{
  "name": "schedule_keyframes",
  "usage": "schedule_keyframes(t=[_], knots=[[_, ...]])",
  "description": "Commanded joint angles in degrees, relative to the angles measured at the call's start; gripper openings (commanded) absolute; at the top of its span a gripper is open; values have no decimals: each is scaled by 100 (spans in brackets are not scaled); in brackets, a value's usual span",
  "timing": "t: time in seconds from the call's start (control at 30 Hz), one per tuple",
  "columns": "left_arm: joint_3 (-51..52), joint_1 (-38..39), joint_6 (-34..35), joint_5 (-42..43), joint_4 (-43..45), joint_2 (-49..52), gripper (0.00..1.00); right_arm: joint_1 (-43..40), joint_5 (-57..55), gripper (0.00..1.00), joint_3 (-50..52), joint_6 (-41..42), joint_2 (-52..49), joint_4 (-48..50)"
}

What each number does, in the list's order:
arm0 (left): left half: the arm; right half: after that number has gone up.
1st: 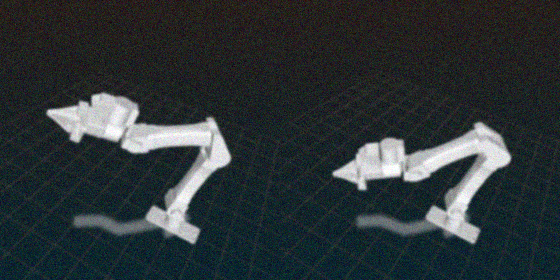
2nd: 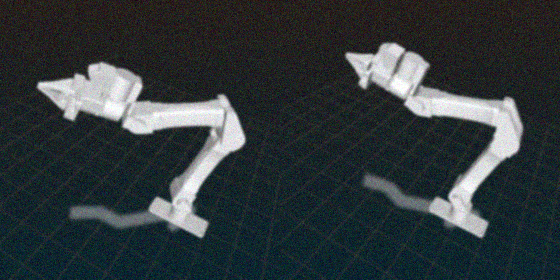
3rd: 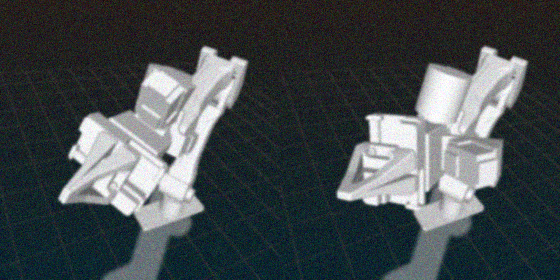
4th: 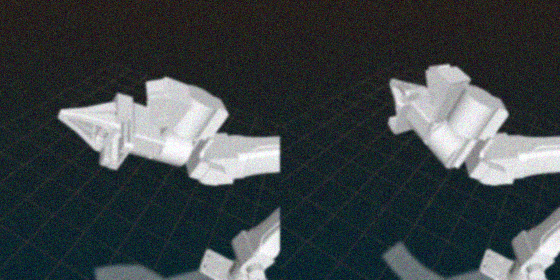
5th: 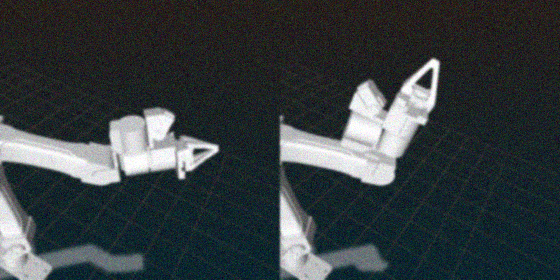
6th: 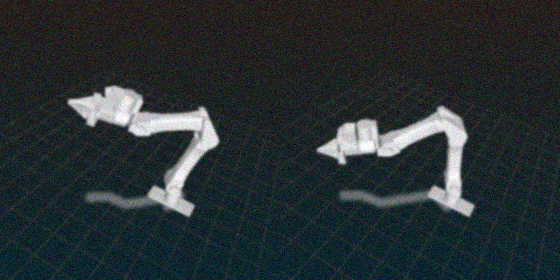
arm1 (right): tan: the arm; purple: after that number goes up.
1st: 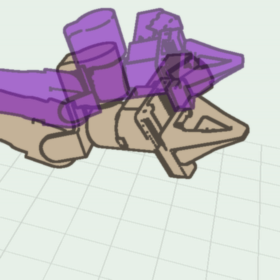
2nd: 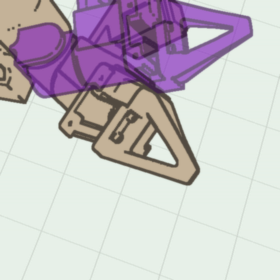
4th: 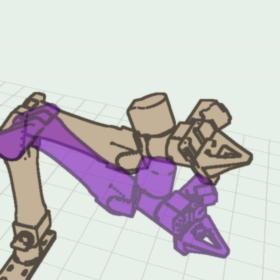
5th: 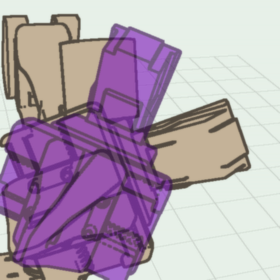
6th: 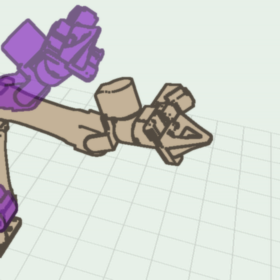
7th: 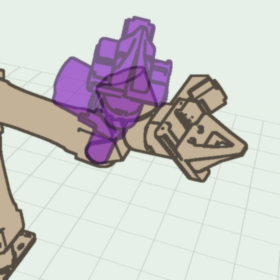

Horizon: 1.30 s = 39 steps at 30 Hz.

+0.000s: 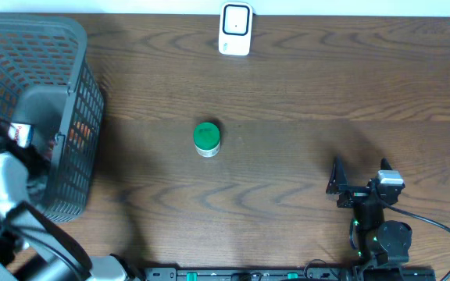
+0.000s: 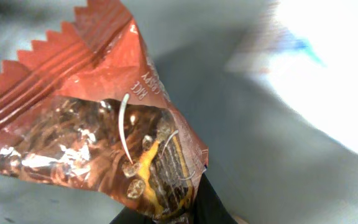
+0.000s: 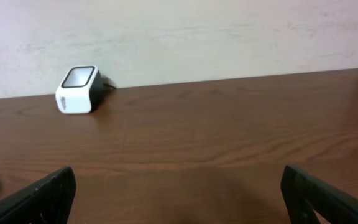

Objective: Scan the item barcode
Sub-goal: 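Carry the chocolate bar out and drop it right of the bottle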

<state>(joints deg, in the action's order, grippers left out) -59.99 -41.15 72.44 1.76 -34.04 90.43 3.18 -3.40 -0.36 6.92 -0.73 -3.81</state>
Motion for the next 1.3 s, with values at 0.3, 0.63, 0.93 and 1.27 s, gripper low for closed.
schedule_keyframes(t=[0.3, 0.63, 0.93, 1.27], knots=[[-1980, -28, -1073, 2944, 55, -2669, 7, -17, 4, 99, 4, -76, 20, -24], [-1910, 4686, -2776, 2396, -15, -2483, 7, -17, 4, 99, 4, -74, 20, -24], [-1886, 7812, -3869, -94, -28, -111, 7, -17, 4, 99, 4, -76, 20, -24], [-1886, 8341, -3965, -448, 205, 2365, 7, -17, 4, 99, 4, -76, 20, -24]])
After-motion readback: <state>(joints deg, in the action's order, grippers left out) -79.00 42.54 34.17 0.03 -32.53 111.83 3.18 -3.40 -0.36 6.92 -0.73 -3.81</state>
